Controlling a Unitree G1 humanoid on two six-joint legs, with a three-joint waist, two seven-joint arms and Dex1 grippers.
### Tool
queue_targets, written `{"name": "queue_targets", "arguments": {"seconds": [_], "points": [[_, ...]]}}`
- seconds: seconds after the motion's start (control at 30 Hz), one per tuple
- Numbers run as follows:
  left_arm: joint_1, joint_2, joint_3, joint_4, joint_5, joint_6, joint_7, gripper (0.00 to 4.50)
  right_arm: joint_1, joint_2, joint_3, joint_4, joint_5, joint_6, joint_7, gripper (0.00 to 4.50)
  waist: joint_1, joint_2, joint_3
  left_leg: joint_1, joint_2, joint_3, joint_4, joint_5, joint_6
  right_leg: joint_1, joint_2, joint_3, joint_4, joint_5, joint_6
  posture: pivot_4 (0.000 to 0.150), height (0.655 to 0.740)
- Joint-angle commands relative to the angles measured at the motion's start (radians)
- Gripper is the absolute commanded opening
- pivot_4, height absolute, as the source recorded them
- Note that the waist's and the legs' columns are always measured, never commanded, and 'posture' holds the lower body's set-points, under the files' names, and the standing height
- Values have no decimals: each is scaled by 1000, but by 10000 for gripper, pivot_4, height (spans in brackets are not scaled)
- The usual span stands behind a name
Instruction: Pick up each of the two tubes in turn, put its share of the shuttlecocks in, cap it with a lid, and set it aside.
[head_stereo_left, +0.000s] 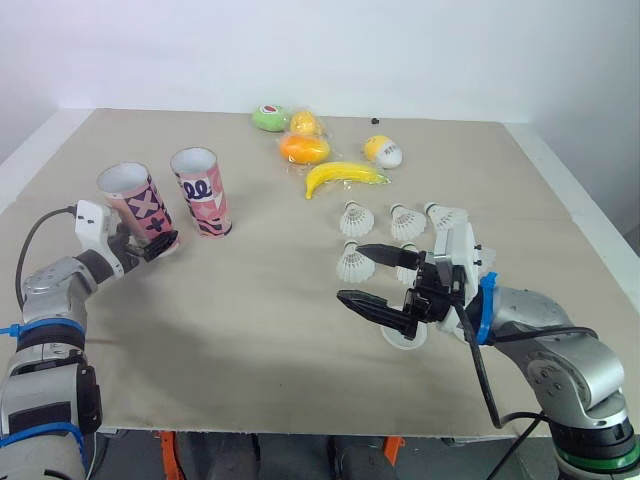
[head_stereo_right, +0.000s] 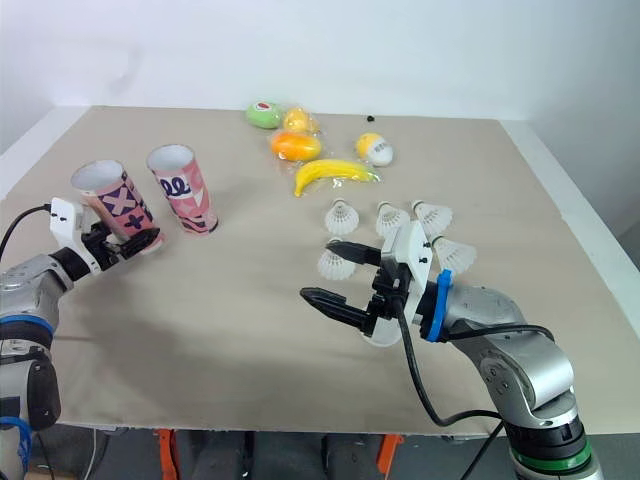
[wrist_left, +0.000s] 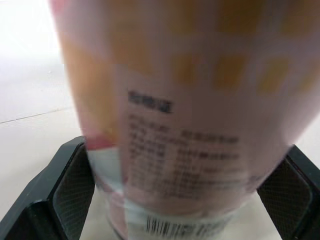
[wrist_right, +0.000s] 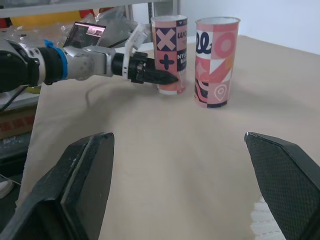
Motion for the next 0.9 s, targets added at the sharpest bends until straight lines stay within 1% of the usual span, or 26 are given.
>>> {"name": "queue_targets", "arguments": {"seconds": [0.03, 0.47, 0.53, 0.6, 0.63, 0.9], "points": [[-33, 3, -11, 31, 32, -54, 14, 45000, -1, 0, -39, -48, 19, -22, -10, 44663, 0, 0, 0, 0, 0, 0, 0, 0, 0, 0, 0, 0, 0, 0, 0, 1500, 7400], [-73, -10, -23, 90, 74, -124, 40, 45000, -1, -15, -50, -51, 26, -20, -16, 44663, 0, 0, 0, -1, 0, -1, 0, 0, 0, 0, 0, -1, 0, 0, 0, 1500, 7400], [-79, -13, -21, 95, 74, -128, 49, 39800, -1, -15, -51, -54, 29, -20, -16, 45000, 0, 0, 0, -1, 0, -1, 0, 0, 0, 0, 0, -1, 0, 0, 0, 1500, 7400], [-82, -16, -21, 99, 74, -130, 54, 31998, -2, -16, -51, -53, 29, -20, -16, 45000, 0, 0, 0, -1, 0, -2, 1, 0, 0, 0, 0, -1, 0, 0, 0, 1500, 7400], [-84, -16, -21, 101, 74, -131, 57, 29663, -2, -16, -51, -53, 29, -20, -16, 45000, 0, 0, 0, -1, 0, -2, 1, 0, 0, 0, 0, -1, 0, 0, 0, 1500, 7400], [-75, -15, 10, 78, 39, -137, 55, 29230, 2, -19, -53, -58, 37, -18, -16, 45000, 0, 0, 0, -1, 0, -2, 1, 0, 0, 0, 0, -1, 1, 0, 0, 1500, 7400]]}}
